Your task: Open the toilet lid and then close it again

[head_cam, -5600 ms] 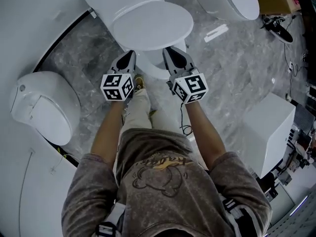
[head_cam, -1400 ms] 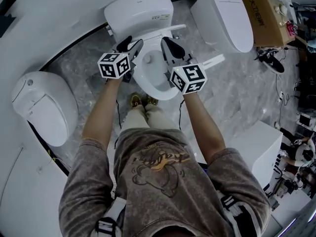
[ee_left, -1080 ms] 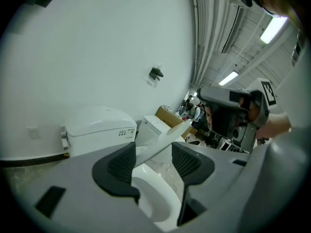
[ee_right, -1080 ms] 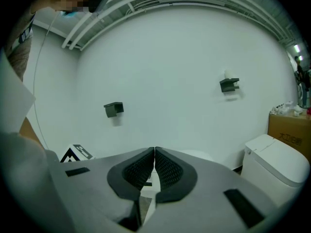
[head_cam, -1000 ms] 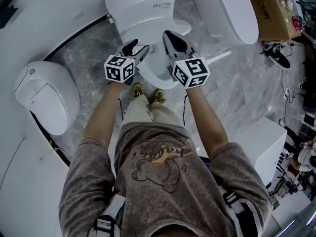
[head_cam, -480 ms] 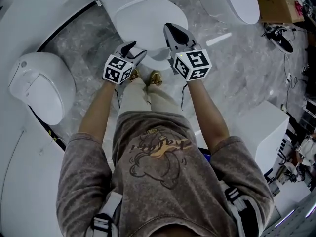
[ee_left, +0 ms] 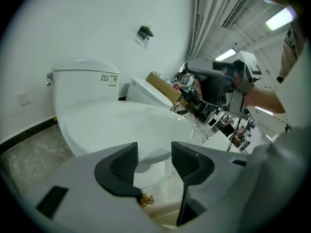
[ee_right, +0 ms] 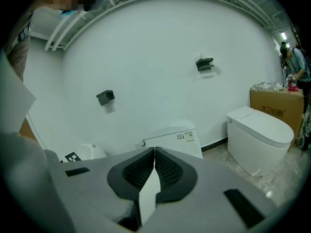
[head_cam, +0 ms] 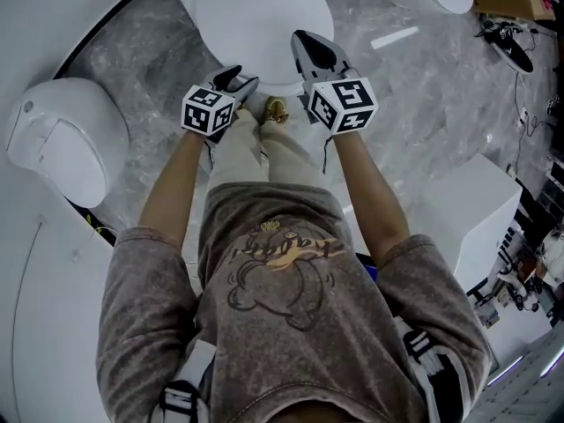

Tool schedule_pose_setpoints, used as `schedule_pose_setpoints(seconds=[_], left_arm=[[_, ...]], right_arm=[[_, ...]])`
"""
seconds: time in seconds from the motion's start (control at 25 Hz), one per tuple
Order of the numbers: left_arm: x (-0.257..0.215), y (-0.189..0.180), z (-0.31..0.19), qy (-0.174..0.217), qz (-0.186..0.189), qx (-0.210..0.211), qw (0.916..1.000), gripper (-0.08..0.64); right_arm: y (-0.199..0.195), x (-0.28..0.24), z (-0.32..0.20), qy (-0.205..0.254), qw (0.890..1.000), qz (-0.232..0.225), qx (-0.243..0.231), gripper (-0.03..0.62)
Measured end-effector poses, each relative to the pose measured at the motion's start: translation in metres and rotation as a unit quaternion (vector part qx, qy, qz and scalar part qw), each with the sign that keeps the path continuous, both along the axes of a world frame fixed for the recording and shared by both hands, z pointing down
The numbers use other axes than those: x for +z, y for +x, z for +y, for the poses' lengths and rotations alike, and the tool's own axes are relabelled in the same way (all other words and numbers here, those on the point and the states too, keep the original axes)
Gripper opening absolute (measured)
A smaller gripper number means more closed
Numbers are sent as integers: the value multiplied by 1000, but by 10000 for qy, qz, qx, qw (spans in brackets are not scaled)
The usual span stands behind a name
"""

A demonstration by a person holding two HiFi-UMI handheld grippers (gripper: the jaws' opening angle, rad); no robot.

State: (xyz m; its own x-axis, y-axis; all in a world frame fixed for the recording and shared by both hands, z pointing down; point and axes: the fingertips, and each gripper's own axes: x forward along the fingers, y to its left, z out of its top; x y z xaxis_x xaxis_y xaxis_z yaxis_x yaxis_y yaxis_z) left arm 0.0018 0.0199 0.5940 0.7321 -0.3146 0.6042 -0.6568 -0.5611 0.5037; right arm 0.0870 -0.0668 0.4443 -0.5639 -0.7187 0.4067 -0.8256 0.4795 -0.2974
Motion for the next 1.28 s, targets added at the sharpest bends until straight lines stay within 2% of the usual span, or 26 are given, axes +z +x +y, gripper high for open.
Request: schedule_pose_setpoints(seconds=[0.2, 0.4, 0.6, 0.72, 1.08, 1.28], left_arm=[[23, 4, 7, -264, -129, -154, 9995, 188], [42, 8, 12, -459, -370, -88, 9982, 159], [65, 5, 17, -503, -783, -131, 9956, 62], [80, 3, 20, -510, -941, -89, 9942, 28], [123, 8, 33, -734, -1333, -121, 9883, 12], [147, 8, 40, -822, -1339, -301, 9871, 9]], right_arm=[[14, 21, 8, -164, 9998, 17, 95, 29], [27, 44, 16, -350, 9992, 39, 210, 29], [36, 64, 25, -535, 9981, 55, 308, 29], [39, 76, 29, -615, 9975, 77, 344, 29], [42, 112, 46, -865, 9953, 47, 425, 29], [42, 133, 65, -1003, 9940, 41, 434, 29]])
